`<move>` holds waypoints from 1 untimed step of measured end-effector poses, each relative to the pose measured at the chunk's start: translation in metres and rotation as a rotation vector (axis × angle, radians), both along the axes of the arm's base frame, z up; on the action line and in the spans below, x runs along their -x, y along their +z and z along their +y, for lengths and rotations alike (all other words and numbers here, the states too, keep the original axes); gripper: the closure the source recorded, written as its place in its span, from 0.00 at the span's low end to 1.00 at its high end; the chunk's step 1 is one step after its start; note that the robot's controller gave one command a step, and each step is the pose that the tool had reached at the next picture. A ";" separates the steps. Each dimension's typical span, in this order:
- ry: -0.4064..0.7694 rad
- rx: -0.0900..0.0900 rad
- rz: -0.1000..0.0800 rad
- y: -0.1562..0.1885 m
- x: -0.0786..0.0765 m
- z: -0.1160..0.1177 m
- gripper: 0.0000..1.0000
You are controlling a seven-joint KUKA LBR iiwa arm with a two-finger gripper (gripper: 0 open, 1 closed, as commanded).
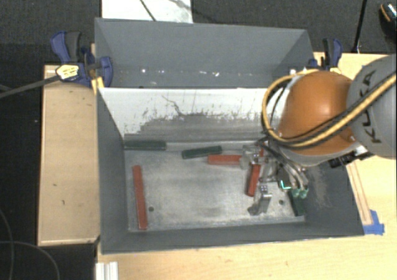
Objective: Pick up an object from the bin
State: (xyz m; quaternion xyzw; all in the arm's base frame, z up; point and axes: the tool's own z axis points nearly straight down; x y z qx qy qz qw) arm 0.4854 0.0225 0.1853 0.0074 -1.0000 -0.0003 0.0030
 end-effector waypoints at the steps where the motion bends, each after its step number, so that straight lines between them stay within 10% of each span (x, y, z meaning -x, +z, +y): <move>1: -0.157 0.001 -0.009 -0.065 -0.064 -0.020 0.00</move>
Offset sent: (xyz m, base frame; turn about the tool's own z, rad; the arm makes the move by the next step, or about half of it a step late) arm 0.0626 -0.0195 -0.0631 0.1568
